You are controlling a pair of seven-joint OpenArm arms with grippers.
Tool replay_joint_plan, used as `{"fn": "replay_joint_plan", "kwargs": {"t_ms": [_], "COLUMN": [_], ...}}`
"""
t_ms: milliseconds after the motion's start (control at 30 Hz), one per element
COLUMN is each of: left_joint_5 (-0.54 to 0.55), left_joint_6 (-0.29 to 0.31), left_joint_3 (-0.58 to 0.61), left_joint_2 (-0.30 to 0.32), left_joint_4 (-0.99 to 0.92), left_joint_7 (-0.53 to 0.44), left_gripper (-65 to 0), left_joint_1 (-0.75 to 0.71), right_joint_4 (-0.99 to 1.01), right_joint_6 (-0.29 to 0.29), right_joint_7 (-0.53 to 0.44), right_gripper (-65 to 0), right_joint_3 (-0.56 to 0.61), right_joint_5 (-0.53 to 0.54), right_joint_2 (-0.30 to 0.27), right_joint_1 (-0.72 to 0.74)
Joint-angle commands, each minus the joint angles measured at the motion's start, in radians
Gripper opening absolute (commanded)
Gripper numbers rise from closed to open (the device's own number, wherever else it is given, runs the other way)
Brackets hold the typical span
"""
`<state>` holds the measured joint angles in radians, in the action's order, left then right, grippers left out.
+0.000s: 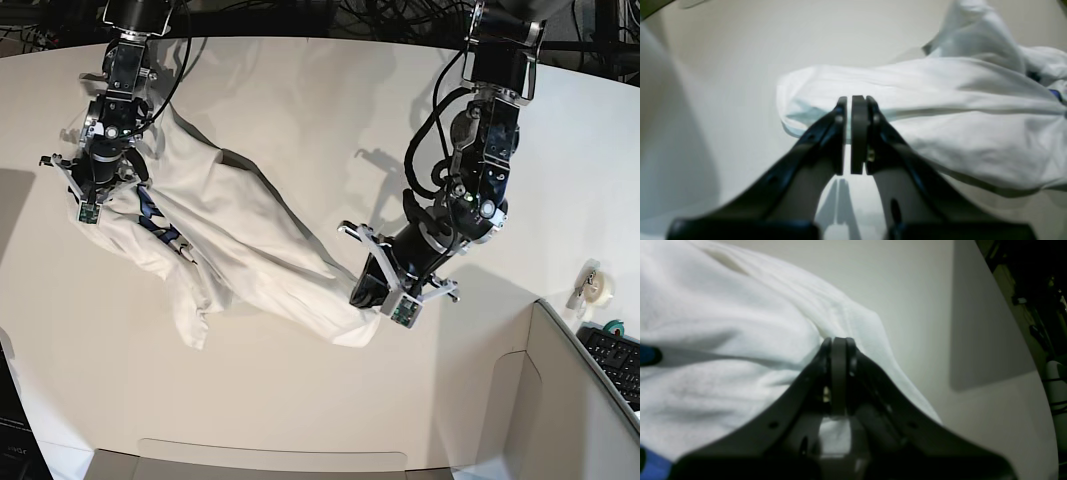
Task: Layout the t-shirt on the table in an organized manner, then fold the t-shirt properly
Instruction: 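Open the left gripper and regrasp the shirt edge nearby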
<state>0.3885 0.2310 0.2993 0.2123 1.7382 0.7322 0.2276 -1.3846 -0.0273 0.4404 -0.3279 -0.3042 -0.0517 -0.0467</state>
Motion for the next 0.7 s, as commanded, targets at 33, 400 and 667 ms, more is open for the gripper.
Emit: {"fn": "replay_joint_plan", "kwargs": {"t_ms": [33, 400, 667], "left_joint_5": [-0.003, -0.003, -0.003], "left_joint_6": [-0.011, -0.017, -0.018], "left_joint_3": [-0.012, -0.013, -0.012], "left_joint_2": [0.026, -0.064, -0.084], "left_joint_4": [0.019, -0.324, -0.587], "left_joint_7": [-0.035, -0.047, -0.156], "left_gripper": [-52.6, -40.3, -40.4], "left_joint_1": [0.020, 0.174, 0.276], "right_joint_4": [0.032, 0.030, 0.030], "right_joint_6": [0.031, 0.031, 0.031], "right_joint_7": [0.176, 0.176, 0.176], "right_gripper": [-65.0, -65.0, -65.0], "right_joint_3": [-0.010, -0.010, -0.007], "right_joint_5": [0.024, 0.024, 0.024], "right_joint_2": [0.005, 0.008, 0.008], "right_joint_1": [-0.023, -0.031, -0.032]}}
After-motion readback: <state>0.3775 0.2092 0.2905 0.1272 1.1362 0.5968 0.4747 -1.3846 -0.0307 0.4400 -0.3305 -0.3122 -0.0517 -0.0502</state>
